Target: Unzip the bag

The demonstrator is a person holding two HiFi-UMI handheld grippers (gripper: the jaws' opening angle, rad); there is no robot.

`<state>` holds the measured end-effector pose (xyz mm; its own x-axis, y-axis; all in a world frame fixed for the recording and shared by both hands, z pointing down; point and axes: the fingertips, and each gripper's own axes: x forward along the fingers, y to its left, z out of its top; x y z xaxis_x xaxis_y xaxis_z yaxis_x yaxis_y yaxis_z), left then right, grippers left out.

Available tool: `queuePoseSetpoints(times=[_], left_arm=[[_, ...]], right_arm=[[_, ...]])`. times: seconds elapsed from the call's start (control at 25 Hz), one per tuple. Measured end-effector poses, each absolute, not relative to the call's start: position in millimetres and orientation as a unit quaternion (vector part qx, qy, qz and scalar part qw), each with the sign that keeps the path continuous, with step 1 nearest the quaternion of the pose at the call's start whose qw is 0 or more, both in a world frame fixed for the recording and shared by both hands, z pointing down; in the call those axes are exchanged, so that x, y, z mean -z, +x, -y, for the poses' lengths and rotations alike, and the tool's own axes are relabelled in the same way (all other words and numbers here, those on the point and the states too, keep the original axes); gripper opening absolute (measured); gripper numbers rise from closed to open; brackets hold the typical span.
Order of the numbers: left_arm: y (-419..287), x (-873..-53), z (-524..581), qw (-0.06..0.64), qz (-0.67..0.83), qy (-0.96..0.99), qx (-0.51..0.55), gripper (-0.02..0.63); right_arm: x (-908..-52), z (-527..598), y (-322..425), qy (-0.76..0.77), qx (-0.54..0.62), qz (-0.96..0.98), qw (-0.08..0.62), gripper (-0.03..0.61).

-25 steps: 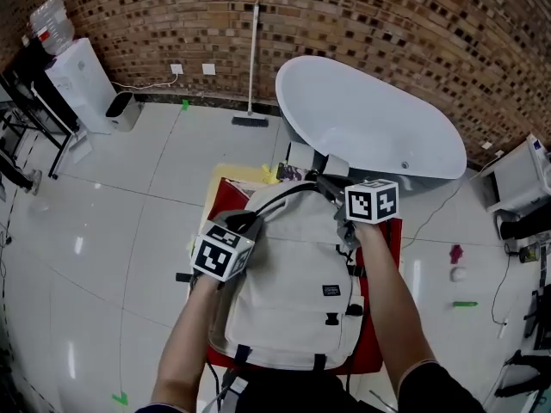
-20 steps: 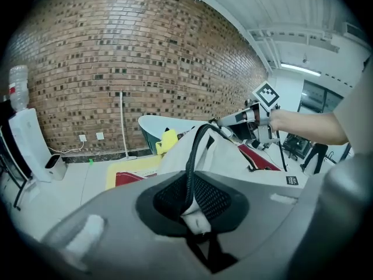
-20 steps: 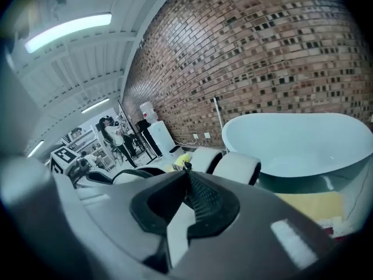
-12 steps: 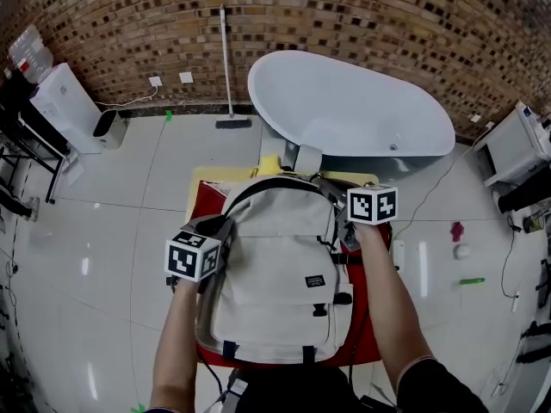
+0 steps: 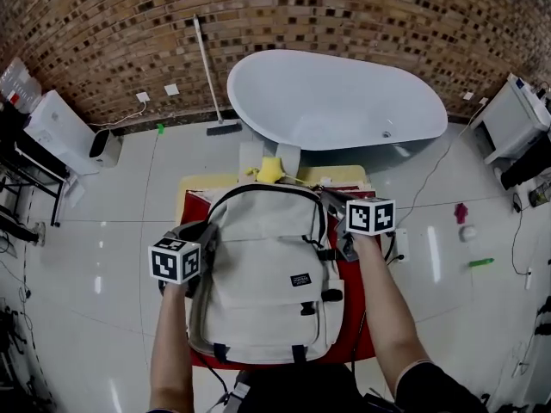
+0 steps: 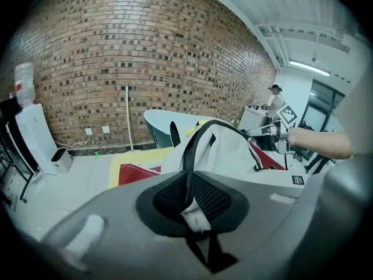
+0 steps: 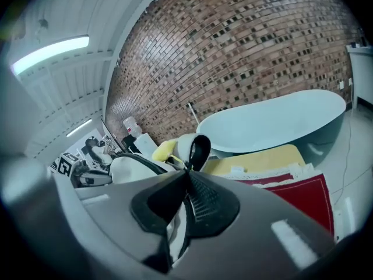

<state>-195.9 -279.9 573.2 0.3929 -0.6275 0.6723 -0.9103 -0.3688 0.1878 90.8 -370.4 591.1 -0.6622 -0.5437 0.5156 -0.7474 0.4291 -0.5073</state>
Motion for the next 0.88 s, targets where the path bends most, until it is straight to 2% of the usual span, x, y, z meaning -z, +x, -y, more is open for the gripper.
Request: queuePoseSetpoints(times=[0.2, 0.32, 0.36, 0.6, 0.68, 0.76, 0.88], left_arm=[[-192, -567, 285, 0.257, 0.505, 0.778, -0.271, 0.048], [-189, -541, 291, 0.211, 0.525, 0.783, -0.257, 0.110], [-182, -530, 295, 0.190, 0.526, 0.789, -0.253, 0.112], [-48, -511, 334, 0.052, 0.387, 0.871, -0.298, 0.114], [-6, -522, 340, 0.007, 0.328, 0.883, -0.335, 0.144], [19, -528, 344, -0.024, 0.287, 0.885, -0.365, 0.176], [32, -537, 350, -0.048, 0.241, 0.877, -0.413, 0.179]], right_arm=[[-593, 365, 100, 0.383, -0.382, 0.833, 0.115, 0.021], [-579, 367, 95, 0.375, -0.371, 0.844, 0.100, 0.020], [-575, 367, 94, 0.371, -0.366, 0.848, 0.097, 0.020], [-557, 362, 88, 0.353, -0.358, 0.861, 0.079, 0.019], [-551, 359, 86, 0.347, -0.358, 0.863, 0.077, 0.019], [-547, 355, 84, 0.342, -0.357, 0.866, 0.078, 0.019], [-540, 353, 81, 0.335, -0.356, 0.869, 0.074, 0.019]])
